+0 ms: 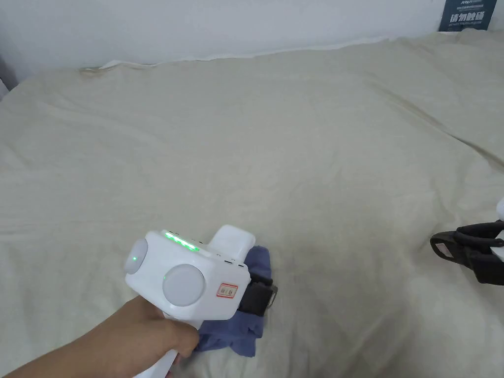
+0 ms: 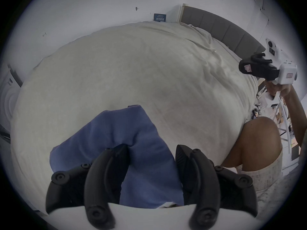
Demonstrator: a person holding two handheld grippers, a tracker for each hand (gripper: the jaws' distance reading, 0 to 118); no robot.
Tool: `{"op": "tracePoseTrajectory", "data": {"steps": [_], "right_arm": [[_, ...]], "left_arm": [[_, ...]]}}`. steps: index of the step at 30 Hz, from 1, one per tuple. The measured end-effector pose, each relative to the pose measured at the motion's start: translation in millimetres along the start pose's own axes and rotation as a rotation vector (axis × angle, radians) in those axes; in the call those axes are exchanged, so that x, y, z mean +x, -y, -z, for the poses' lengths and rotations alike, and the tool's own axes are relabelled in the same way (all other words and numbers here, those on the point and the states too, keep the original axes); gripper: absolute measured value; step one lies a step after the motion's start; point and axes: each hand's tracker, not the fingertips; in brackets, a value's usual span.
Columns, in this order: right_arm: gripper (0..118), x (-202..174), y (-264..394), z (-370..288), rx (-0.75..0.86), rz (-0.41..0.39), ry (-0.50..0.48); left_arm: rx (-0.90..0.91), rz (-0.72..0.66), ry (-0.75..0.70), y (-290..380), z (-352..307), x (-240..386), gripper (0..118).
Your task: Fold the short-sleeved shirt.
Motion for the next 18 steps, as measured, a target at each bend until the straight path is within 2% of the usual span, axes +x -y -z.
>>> {"op": "tracePoseTrajectory", "data": {"steps": [5, 7, 11, 12, 14, 16, 17, 18], "right_arm": [[0, 0, -3, -1, 0.003, -0.003, 0.000], [0, 1, -4, -2, 0.006, -0.006, 0.002], [0, 1, -5, -5, 0.006, -0.011, 0.002], [0, 2, -6, -5, 0.004, -0.014, 0.004], [0, 1, -7, -5, 0.002, -0.017, 0.006], [0, -1, -9, -6, 0.007, -0.021, 0.005], [0, -2, -10, -7, 0.010, -0.021, 0.006], [0, -2, -11, -8, 0.012, -0.021, 0.006]], "left_arm": [[0.007, -0.074, 0.060, 0, -6, -14, 64], [0.062, -0.092, 0.122, 0, -21, -21, 64], [0.136, -0.098, 0.135, 3, -43, -35, 61], [0.149, -0.113, 0.157, 3, -47, -39, 55], [0.174, -0.129, 0.174, 5, -56, -45, 12], [0.215, -0.113, 0.112, 12, -64, -48, 9], [0.197, -0.120, 0.142, 14, -65, -53, 2], [0.187, -0.139, 0.173, 18, -65, -58, 1]]}}
